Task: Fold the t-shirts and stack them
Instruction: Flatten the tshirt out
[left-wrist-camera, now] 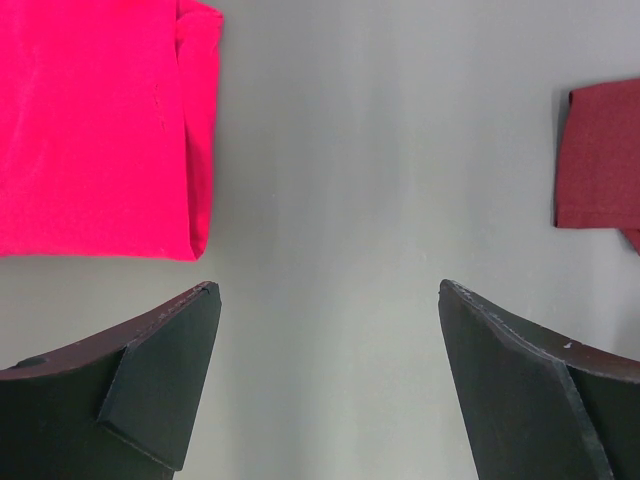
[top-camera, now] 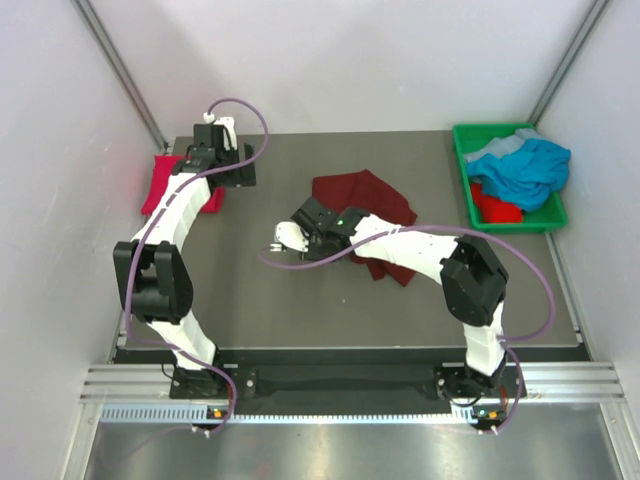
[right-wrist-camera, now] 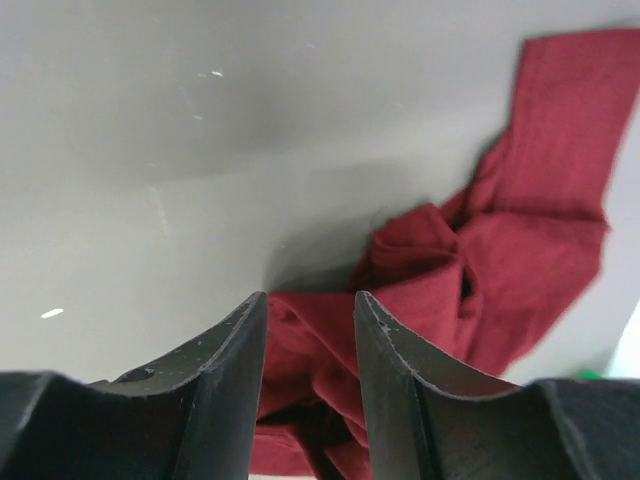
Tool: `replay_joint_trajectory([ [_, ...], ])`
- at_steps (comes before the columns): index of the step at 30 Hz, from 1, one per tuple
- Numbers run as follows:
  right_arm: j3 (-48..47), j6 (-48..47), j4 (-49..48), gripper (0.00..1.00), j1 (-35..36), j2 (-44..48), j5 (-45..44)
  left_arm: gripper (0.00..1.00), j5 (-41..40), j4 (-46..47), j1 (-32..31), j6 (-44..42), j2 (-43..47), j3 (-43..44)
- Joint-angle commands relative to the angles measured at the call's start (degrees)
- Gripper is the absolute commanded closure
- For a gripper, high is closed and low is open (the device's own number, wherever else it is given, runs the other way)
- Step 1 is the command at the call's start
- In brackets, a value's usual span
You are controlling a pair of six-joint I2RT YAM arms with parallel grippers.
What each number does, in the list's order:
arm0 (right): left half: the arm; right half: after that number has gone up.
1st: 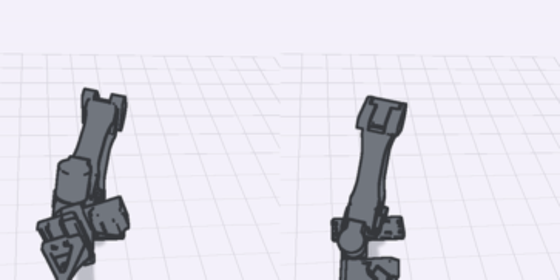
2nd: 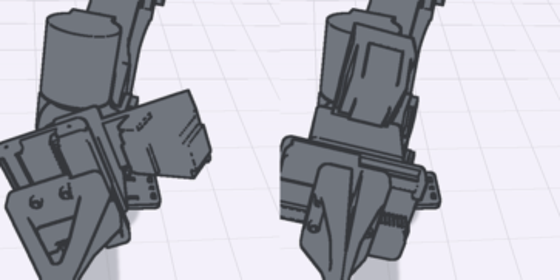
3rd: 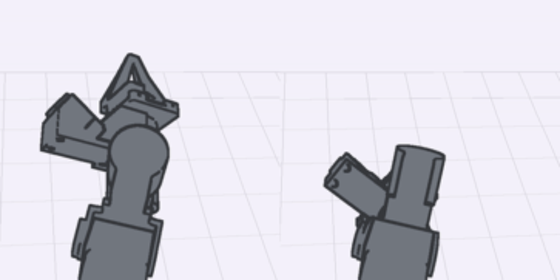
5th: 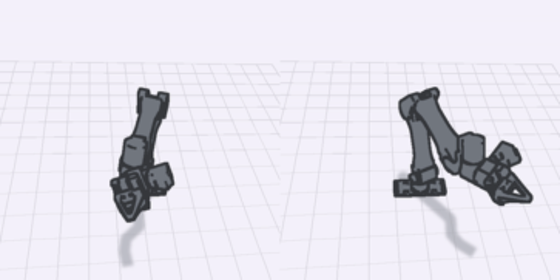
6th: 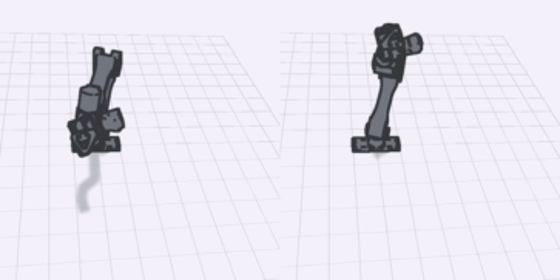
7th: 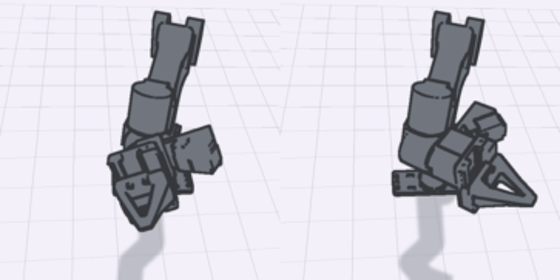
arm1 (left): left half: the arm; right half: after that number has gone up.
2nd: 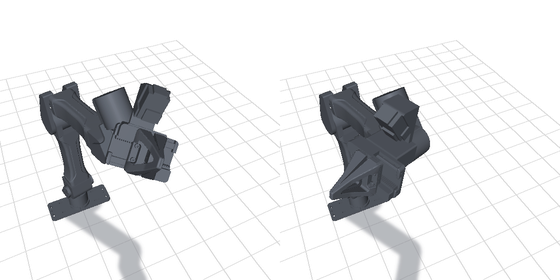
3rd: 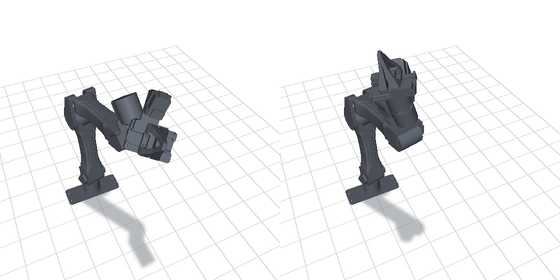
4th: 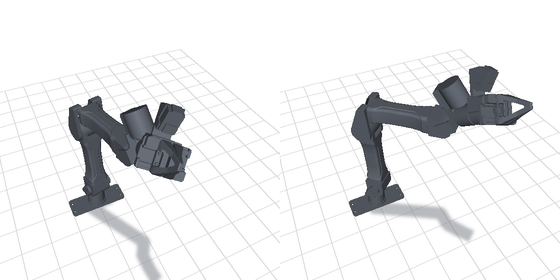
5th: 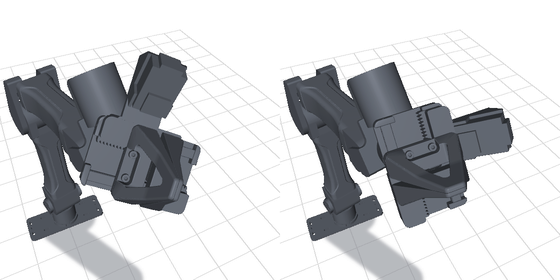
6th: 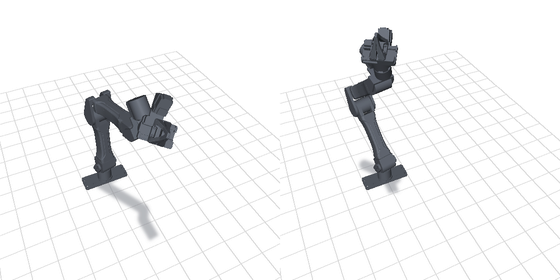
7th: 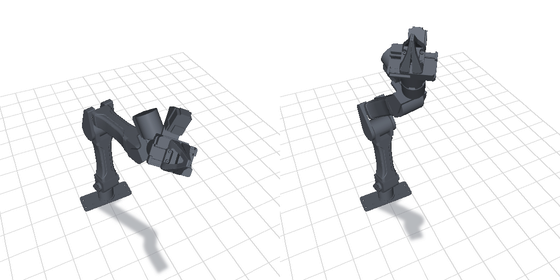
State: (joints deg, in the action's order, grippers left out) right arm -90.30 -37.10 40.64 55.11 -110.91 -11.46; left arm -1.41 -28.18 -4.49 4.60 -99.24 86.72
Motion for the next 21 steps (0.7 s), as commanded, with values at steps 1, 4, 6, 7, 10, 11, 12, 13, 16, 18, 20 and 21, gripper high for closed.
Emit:
replay_joint_trajectory([
  [1, 0.04, -0.51, -2.67, 0.59, 1.14, 2.2, -6.19, 0.05, -0.96, 1.11, 0.1, 0.41, 3.0, -0.67],
  [4, -0.05, -0.6, -3.46, 0.61, 1.22, 1.14, -9.0, 0.05, -0.88, 1.03, 0.1, 0.41, 3.18, -0.23],
  [6, 0.04, -0.6, -4.16, 0.64, 1.31, 1.22, -10.24, 0.05, -0.96, 0.94, 0.1, 0.32, 3.26, -0.06],
  [7, 0.13, -0.78, -4.78, 0.64, 1.4, 1.14, -11.64, 0.05, -0.96, 0.94, 0.1, 0.32, 3.35, -0.06],
  [10, -0.05, -0.95, -4.35, 0.64, 1.49, 1.05, -12.62, 0.05, -0.96, 0.94, 0.1, 0.32, 3.35, -0.23],
  [11, -0.05, -0.95, -4.0, 0.65, 1.49, 0.96, -12.53, 0.05, -0.7, 0.94, 0.18, 0.41, 3.27, -0.23],
  [12, -0.14, -0.87, -3.56, 0.66, 1.49, 0.96, -12.7, 0.05, -0.7, 1.03, 0.1, 0.5, 3.26, -0.23],
  [13, -0.22, -0.78, -3.21, 0.66, 1.49, 0.79, -12.62, 0.05, -0.61, 1.11, 0.1, 0.58, 3.09, -0.15],
  [16, -0.66, -0.6, -1.89, 0.71, 1.66, 0.61, -12.53, 0.05, -0.26, 1.29, 0.1, 0.85, 2.83, 0.12],
  [18, -1.01, -0.6, -0.92, 0.77, 1.84, 0.44, -12.53, 0.05, 0.0, 1.11, 0.18, 1.02, 2.65, 0.38],
  [20, -1.02, -0.52, -0.65, 0.82, 2.02, 0.43, -12.7, 0.05, 0.27, 1.03, 0.18, 0.94, 2.56, 0.56],
  [21, -0.93, -0.34, -0.22, 0.85, 2.1, 0.43, -12.79, 0.05, 0.18, 0.94, 0.1, 0.94, 2.39, 0.64],
])
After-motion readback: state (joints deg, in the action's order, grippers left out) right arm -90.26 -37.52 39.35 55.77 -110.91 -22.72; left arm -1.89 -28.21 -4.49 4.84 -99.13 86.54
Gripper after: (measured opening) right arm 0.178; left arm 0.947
